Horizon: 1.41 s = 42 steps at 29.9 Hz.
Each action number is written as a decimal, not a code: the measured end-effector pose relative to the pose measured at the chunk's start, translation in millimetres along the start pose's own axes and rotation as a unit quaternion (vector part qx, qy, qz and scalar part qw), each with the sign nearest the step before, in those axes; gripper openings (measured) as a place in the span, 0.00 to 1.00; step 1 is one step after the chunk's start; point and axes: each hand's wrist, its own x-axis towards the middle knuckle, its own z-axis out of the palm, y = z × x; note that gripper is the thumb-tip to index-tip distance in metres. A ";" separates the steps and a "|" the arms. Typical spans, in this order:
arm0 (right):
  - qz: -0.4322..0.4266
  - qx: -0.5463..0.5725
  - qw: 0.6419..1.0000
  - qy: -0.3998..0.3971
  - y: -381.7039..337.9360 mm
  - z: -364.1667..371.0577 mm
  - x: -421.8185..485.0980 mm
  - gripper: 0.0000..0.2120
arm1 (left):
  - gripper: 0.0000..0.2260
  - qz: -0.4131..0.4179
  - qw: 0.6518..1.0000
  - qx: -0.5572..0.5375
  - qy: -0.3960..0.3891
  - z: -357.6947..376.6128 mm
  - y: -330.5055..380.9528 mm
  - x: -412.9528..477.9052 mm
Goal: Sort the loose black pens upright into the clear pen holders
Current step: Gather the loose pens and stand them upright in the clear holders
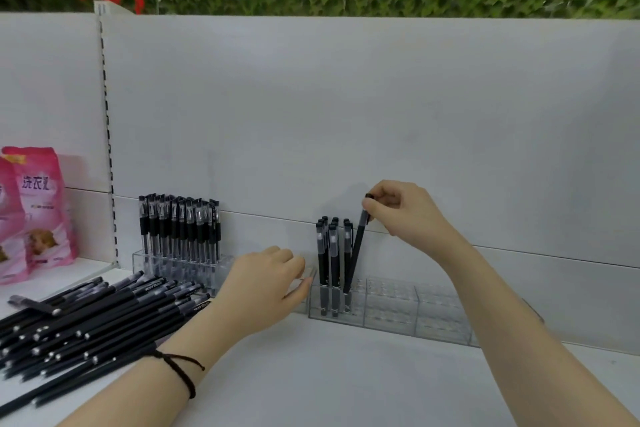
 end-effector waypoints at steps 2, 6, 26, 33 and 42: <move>-0.007 -0.004 1.000 0.015 0.3 -0.8 0.2 0.05 | 0.15 -0.003 1.000 0.003 0.009 1.2 0.6 -1.3; -0.025 -0.029 0.999 0.036 0.2 -1.2 -0.1 0.05 | 0.14 -0.011 1.000 0.006 0.010 2.1 0.6 -2.2; -0.010 -0.088 0.995 -0.046 -0.6 4.0 -6.6 0.06 | 0.14 -0.059 0.998 0.018 0.011 6.7 -11.6 -7.4; 0.041 -0.230 0.970 -0.072 3.1 21.9 -14.7 0.15 | 0.13 -0.065 0.998 0.021 -0.004 4.7 -14.9 -6.5; -0.154 -0.375 0.913 -0.035 -14.6 41.4 -60.9 0.11 | 0.13 0.002 0.993 0.070 -0.094 -24.7 -25.9 -15.6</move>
